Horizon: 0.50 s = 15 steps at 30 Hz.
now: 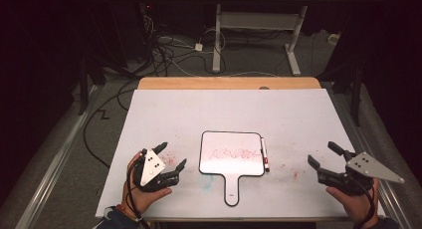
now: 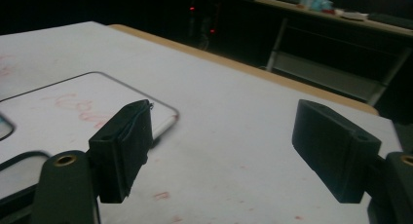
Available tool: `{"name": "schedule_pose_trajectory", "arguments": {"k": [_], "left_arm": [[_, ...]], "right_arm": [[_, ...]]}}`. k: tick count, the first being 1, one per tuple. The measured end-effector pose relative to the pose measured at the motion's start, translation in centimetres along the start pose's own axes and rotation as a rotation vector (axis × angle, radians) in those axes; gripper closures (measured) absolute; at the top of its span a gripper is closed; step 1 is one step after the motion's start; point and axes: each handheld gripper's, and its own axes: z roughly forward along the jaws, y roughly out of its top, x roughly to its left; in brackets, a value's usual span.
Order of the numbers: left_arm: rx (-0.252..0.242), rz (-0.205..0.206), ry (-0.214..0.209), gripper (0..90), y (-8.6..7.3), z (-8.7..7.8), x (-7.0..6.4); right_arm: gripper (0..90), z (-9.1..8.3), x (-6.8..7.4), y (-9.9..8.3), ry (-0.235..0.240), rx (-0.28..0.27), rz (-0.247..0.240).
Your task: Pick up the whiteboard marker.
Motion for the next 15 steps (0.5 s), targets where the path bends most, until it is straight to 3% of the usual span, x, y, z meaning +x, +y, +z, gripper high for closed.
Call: {"name": "schedule_pose_trajectory", "arguments": {"k": [1,4,5,10,15], "left_arm": [[0.011,-0.012,-0.005,22.9,-0.3,0.1,0.1],[0.027,-0.016,-0.013,22.8,-0.6,0.5,0.3],[0.032,0.002,-0.008,22.8,-0.6,0.6,0.2],[0.049,0.014,-0.052,22.8,-0.9,0.9,0.2],[0.087,0.009,-0.079,22.1,-1.3,1.3,0.3]], "right_arm": [[23.3,0.2,0.7,-0.3,0.021,0.007,-0.032],[23.5,0.5,1.0,-0.4,0.022,0.018,-0.050],[24.0,0.7,1.0,-0.5,0.030,0.015,-0.049],[23.7,0.9,1.0,-0.6,0.046,0.024,-0.048],[23.1,1.5,1.1,-0.8,0.083,0.079,-0.052]]}}
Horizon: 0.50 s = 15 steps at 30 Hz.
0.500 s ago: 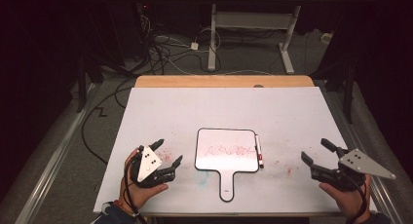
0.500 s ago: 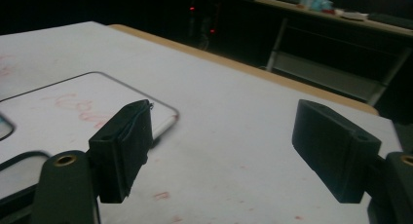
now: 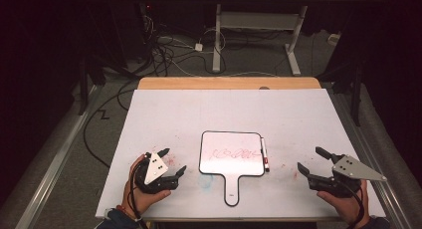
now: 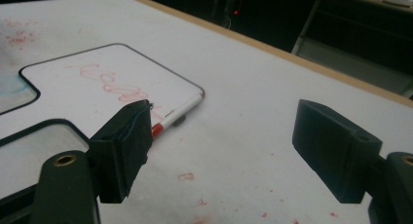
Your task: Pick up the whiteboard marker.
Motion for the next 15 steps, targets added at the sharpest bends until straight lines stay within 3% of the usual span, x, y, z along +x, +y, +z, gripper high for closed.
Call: {"name": "schedule_pose_trajectory", "arguments": {"k": [15], "left_arm": [[0.042,0.010,-0.007,19.8,-0.2,0.5,-0.2]], "right_arm": [[26.2,2.2,0.6,-0.2,0.049,0.087,-0.005]]}}
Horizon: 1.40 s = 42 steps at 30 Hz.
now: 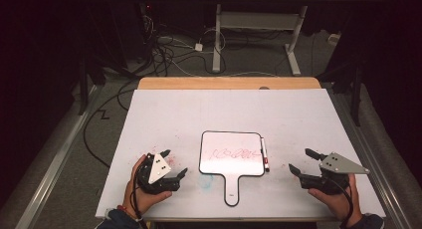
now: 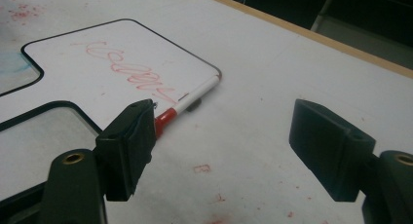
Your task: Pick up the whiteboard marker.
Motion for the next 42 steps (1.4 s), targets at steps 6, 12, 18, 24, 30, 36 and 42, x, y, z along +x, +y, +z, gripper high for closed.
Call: {"name": "schedule_pose_trajectory", "arguments": {"k": [6,12,18,24,30,36,42], "left_arm": [[0.023,0.003,-0.003,19.8,-0.1,0.4,-0.1],[0.041,0.005,-0.006,19.8,-0.1,0.6,-0.1],[0.047,0.006,-0.006,19.9,-0.2,0.7,-0.1],[0.054,0.011,-0.002,19.9,-0.2,0.7,-0.2],[0.060,0.011,-0.009,20.1,-0.3,0.9,-0.2],[0.063,0.011,-0.015,20.1,-0.4,0.9,-0.2],[0.069,0.018,-0.020,20.4,-0.3,0.9,-0.3]], "right_arm": [[27.8,1.5,0.2,0.4,0.029,0.028,0.002],[31.5,3.4,-0.5,1.2,0.065,0.087,0.073],[35.3,5.9,-1.4,2.2,0.119,0.162,0.163],[42.4,9.0,-1.9,3.4,0.186,0.266,0.230],[47.4,12.3,-1.8,4.2,0.216,0.358,0.272],[52.4,14.3,-2.1,3.7,0.176,0.413,0.303],[66.3,14.4,-2.5,3.5,0.211,0.409,0.341]]}}
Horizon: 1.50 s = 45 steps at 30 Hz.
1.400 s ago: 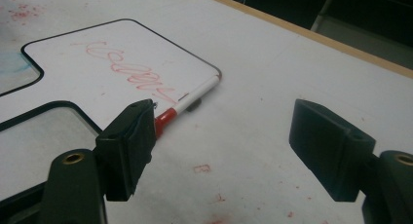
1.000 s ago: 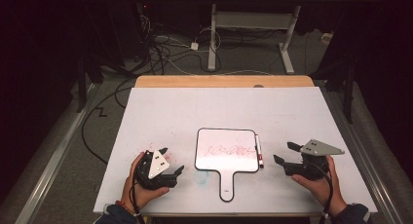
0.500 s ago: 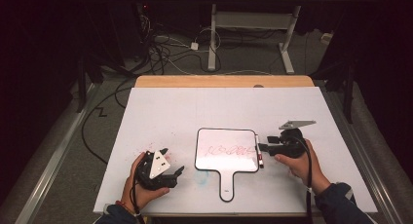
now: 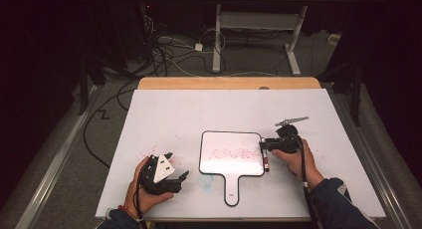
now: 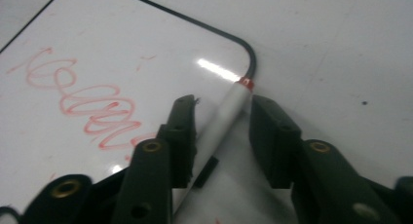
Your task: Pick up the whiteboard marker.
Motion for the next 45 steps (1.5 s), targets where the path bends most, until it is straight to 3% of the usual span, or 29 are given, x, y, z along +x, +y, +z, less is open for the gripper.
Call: {"name": "schedule_pose_trajectory", "arguments": {"k": [3,5,15,21,25,29,31,32,34,35,36,37,38,39,41,45], "left_arm": [[0.002,-0.001,-0.002,20.4,0.0,0.0,0.0],[0.003,-0.001,-0.005,20.5,0.0,0.1,0.0],[0.016,-0.007,-0.016,20.7,0.1,0.4,-0.1],[0.008,-0.019,-0.031,21.2,0.6,0.6,-0.3],[-0.022,-0.046,-0.057,22.6,1.8,1.0,-0.5],[-0.073,-0.076,-0.128,24.6,3.6,1.7,-1.0],[-0.107,-0.103,-0.184,26.5,4.6,2.2,-1.4],[-0.124,-0.107,-0.224,27.8,5.7,2.8,-1.9],[-0.134,-0.113,-0.245,28.0,6.3,3.1,-2.3],[-0.153,-0.108,-0.288,29.4,7.5,3.8,-3.0],[-0.153,-0.108,-0.288,30.3,7.5,3.8,-3.0],[-0.173,-0.119,-0.335,30.3,8.6,4.6,-3.7],[-0.173,-0.119,-0.335,31.2,8.6,4.6,-3.7],[-0.179,-0.129,-0.377,31.9,9.5,5.3,-4.3],[-0.188,-0.135,-0.389,33.9,9.9,5.6,-4.6],[-0.229,-0.163,-0.459,38.9,11.2,6.7,-5.5]], "right_arm": [[73.7,0.1,0.4,-0.1,0.030,0.015,-0.023],[77.7,0.1,0.6,-0.1,0.019,0.010,-0.030],[81.4,-0.2,0.9,0.0,0.009,-0.007,-0.069],[81.4,-1.6,1.6,0.2,0.014,-0.076,-0.084],[81.4,-3.3,2.7,0.6,0.036,-0.162,-0.129],[81.5,-4.4,4.0,0.8,0.063,-0.229,-0.150],[81.5,-4.7,5.1,0.8,0.097,-0.268,-0.172],[81.5,-4.7,5.5,0.8,0.108,-0.282,-0.178],[81.5,-4.8,6.0,0.8,0.124,-0.297,-0.183],[81.5,-4.8,6.9,0.8,0.143,-0.321,-0.195],[81.5,-4.9,7.3,0.8,0.162,-0.339,-0.202],[81.5,-4.9,7.8,0.7,0.165,-0.345,-0.209],[81.5,-4.9,7.8,0.7,0.165,-0.345,-0.209],[81.5,-5.0,8.5,0.6,0.205,-0.375,-0.219],[81.5,-5.0,9.2,0.6,0.209,-0.388,-0.234],[81.5,-5.0,10.0,0.2,0.239,-0.417,-0.239]]}}
